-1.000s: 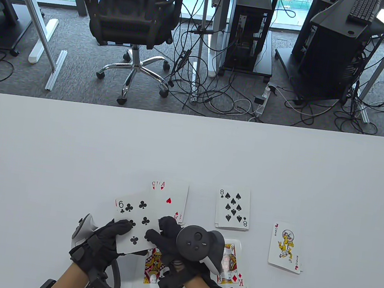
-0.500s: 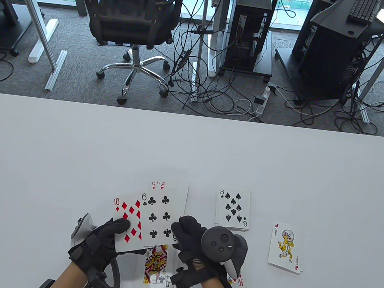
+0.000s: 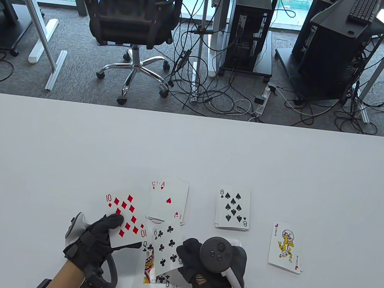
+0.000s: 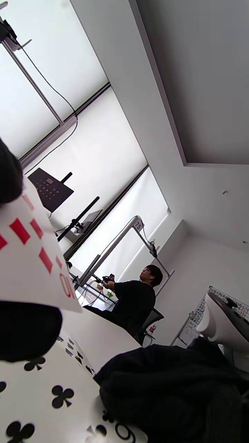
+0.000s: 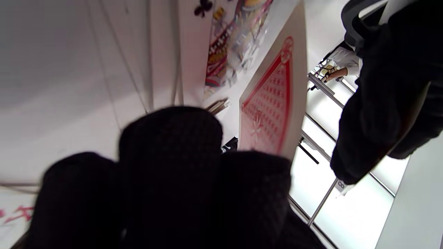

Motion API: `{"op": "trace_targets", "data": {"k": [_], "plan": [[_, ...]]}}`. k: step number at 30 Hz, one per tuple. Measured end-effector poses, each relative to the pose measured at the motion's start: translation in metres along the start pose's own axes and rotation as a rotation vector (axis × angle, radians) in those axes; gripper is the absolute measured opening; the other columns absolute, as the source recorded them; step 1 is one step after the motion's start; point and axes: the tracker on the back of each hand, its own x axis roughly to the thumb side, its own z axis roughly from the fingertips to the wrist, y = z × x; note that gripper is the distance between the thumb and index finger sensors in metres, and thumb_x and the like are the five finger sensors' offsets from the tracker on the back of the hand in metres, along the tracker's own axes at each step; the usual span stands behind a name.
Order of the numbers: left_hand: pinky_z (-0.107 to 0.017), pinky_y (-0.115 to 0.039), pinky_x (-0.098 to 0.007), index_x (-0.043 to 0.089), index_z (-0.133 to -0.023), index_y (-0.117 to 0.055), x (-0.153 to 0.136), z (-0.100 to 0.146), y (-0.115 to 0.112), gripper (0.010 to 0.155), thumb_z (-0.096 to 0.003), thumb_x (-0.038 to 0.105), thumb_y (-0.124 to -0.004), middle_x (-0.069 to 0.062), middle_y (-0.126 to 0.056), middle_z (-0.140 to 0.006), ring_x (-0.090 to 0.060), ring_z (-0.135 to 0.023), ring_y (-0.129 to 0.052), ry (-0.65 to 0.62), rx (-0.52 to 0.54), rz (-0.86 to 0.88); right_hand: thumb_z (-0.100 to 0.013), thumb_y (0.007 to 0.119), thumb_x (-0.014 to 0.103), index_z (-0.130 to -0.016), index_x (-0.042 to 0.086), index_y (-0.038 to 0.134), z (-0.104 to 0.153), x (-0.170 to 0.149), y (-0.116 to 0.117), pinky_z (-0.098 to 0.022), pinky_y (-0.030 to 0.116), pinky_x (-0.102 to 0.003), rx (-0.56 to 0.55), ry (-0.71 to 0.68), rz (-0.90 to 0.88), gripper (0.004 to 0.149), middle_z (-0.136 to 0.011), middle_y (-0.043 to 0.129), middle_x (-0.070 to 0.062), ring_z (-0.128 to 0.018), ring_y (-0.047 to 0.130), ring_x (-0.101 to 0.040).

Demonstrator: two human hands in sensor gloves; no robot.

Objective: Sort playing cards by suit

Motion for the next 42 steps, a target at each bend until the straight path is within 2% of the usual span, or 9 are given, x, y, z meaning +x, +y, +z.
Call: {"op": "trace_targets", "data": {"k": [3,10,16,20,28,31,34,37,42], "plan": [[-0.060,-0.077,-0.048,0.020,-0.111,-0.046,0.000,0.000,0.000,0.049,-0.0663,0.037,-0.056,-0.010,-0.062,-0.109,-0.037,-0.090,-0.078,-0.001,0.000,0.001,-0.052,0.069,0.017,-0.078,-0.021,0.071,0.000,0.006,0.017,-0.030,0.084,-0.050,0.091,0.009,0.165,0.045,-0.036,0.093,-0.007,-0.023,0.098,-0.028],[-0.060,-0.076,-0.048,0.020,-0.111,-0.045,-0.001,-0.001,0.000,0.049,-0.0664,0.037,-0.056,-0.010,-0.062,-0.110,-0.037,-0.090,-0.077,0.010,-0.005,0.005,-0.053,0.068,0.018,-0.083,-0.023,0.065,0.002,0.017,0.044,-0.030,0.083,-0.050,0.159,-0.029,0.498,0.051,-0.037,0.093,-0.009,-0.022,0.097,-0.028],[-0.060,-0.076,-0.048,0.020,-0.111,-0.045,-0.002,-0.001,-0.001,0.049,-0.0665,0.037,-0.056,-0.010,-0.061,-0.110,-0.037,-0.090,-0.077,0.013,-0.007,0.005,-0.054,0.068,0.023,-0.085,-0.023,0.063,0.001,0.022,0.051,-0.030,0.083,-0.050,0.191,-0.041,0.586,0.056,-0.035,0.092,-0.008,-0.022,0.096,-0.027],[-0.060,-0.075,-0.048,0.020,-0.111,-0.045,-0.003,-0.001,-0.001,0.049,-0.0665,0.037,-0.056,-0.011,-0.061,-0.110,-0.038,-0.091,-0.076,0.016,-0.016,0.010,-0.055,0.068,0.026,-0.084,-0.023,0.065,-0.002,0.022,0.043,-0.031,0.082,-0.052,0.189,-0.022,0.511,0.057,-0.037,0.093,-0.010,-0.024,0.097,-0.031],[-0.063,-0.071,-0.051,0.020,-0.111,-0.045,-0.007,-0.004,-0.009,0.049,-0.0665,0.038,-0.056,-0.012,-0.054,-0.114,-0.042,-0.096,-0.067,0.034,-0.066,-0.002,-0.056,0.063,0.027,-0.083,-0.022,0.067,-0.007,0.034,-0.012,-0.036,0.080,-0.055,-0.090,-0.105,0.151,0.056,-0.045,0.093,-0.015,-0.032,0.096,-0.036],[-0.065,-0.066,-0.055,0.020,-0.111,-0.046,-0.010,-0.005,-0.014,0.049,-0.0666,0.037,-0.056,-0.013,-0.049,-0.116,-0.045,-0.099,-0.059,0.048,-0.090,-0.017,-0.057,0.064,0.029,-0.087,-0.022,0.063,-0.007,0.038,-0.023,-0.040,0.078,-0.058,-0.138,-0.159,-0.019,0.059,-0.052,0.092,-0.018,-0.038,0.095,-0.039],[-0.067,-0.060,-0.058,0.019,-0.111,-0.046,-0.013,-0.006,-0.018,0.049,-0.0664,0.037,-0.057,-0.014,-0.044,-0.117,-0.048,-0.101,-0.050,0.062,-0.104,-0.022,-0.057,0.065,0.032,-0.089,-0.022,0.059,-0.007,0.039,-0.021,-0.042,0.075,-0.060,-0.115,-0.186,-0.140,0.063,-0.057,0.090,-0.021,-0.043,0.093,-0.043],[-0.068,-0.056,-0.060,0.019,-0.111,-0.047,-0.016,-0.006,-0.021,0.049,-0.0663,0.037,-0.057,-0.015,-0.040,-0.117,-0.049,-0.102,-0.044,0.077,-0.118,-0.032,-0.056,0.068,0.034,-0.089,-0.022,0.060,-0.007,0.039,-0.016,-0.042,0.075,-0.061,-0.099,-0.193,-0.163,0.066,-0.058,0.090,-0.021,-0.044,0.093,-0.043],[-0.068,-0.055,-0.062,0.019,-0.111,-0.047,-0.021,-0.007,-0.028,0.049,-0.0664,0.037,-0.057,-0.016,-0.038,-0.118,-0.050,-0.102,-0.042,0.099,-0.153,-0.034,-0.054,0.071,0.030,-0.084,-0.020,0.067,-0.009,0.041,-0.009,-0.041,0.078,-0.057,-0.094,-0.203,-0.164,0.058,-0.053,0.092,-0.016,-0.040,0.096,-0.038]]}}
